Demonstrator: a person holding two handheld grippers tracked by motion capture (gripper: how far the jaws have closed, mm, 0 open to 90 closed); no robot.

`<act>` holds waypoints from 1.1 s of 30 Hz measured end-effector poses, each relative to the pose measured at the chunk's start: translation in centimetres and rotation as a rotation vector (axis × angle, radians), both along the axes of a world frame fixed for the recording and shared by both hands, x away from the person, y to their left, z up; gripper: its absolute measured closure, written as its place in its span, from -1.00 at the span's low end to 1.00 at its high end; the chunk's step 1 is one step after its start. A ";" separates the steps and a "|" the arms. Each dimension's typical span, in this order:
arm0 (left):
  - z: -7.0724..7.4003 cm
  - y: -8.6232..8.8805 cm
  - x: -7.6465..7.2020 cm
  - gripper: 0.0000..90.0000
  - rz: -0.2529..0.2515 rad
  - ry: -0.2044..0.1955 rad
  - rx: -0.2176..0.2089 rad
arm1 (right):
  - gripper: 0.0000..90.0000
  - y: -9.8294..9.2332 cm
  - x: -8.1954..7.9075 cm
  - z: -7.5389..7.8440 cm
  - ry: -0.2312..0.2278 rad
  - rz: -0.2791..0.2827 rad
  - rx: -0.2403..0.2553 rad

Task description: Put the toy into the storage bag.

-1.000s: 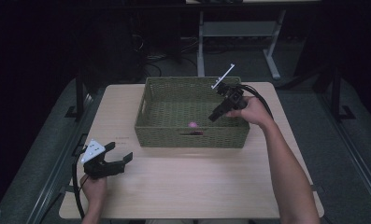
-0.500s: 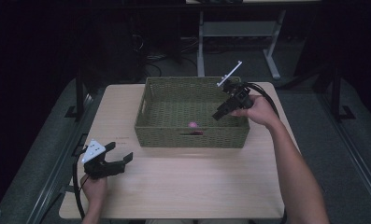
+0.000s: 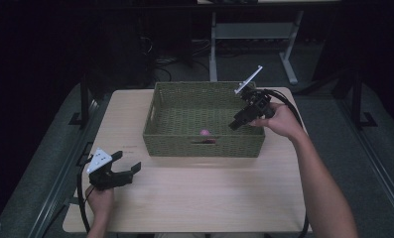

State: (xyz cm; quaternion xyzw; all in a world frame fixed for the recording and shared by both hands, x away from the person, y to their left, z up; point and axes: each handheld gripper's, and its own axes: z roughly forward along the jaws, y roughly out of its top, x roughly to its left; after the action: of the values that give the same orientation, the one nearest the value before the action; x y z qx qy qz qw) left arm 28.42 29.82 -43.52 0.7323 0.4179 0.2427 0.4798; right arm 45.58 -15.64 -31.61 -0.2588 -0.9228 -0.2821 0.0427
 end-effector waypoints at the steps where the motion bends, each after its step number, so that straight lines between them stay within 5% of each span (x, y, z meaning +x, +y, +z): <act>1: 0.0 0.0 0.0 -0.70 0.000 0.000 -0.001 | -0.05 -0.1 -0.1 0.1 -0.003 0.003 0.003; 33: 0.0 -0.1 0.0 -0.70 -0.003 0.002 0.002 | -0.14 -3.0 -5.0 0.6 -0.055 -0.002 0.048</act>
State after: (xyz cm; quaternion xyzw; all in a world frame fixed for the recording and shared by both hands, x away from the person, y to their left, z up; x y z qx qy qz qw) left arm 28.41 29.67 -43.54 0.7337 0.4170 0.2415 0.4790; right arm 40.58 -18.61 -30.96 -0.2509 -0.9162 -0.3114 0.0235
